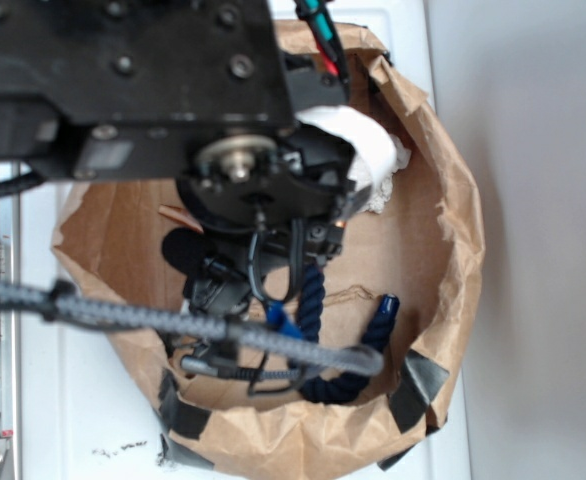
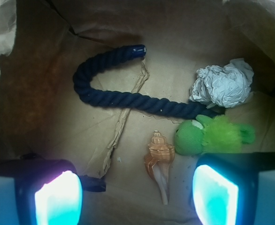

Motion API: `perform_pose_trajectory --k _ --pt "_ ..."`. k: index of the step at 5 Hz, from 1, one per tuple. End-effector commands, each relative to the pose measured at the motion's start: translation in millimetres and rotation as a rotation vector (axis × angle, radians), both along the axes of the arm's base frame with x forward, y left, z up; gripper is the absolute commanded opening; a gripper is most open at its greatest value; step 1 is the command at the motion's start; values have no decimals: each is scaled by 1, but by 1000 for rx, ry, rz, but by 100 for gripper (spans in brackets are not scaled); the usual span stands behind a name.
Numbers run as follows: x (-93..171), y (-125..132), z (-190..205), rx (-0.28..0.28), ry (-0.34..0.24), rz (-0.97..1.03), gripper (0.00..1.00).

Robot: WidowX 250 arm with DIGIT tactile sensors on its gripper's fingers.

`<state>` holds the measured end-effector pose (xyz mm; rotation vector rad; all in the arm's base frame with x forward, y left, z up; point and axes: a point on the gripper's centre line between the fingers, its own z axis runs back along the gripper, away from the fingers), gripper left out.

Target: Grab the shell.

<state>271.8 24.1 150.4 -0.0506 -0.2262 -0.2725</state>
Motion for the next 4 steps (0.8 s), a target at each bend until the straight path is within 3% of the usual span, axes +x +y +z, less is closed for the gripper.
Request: perform_pose_trajectory --k 1,2,4 --pt "11 2 -13 40 -57 40 100" --pt "12 9 -34 32 -97 73 100" --pt "22 15 -55 -5 -36 71 100"
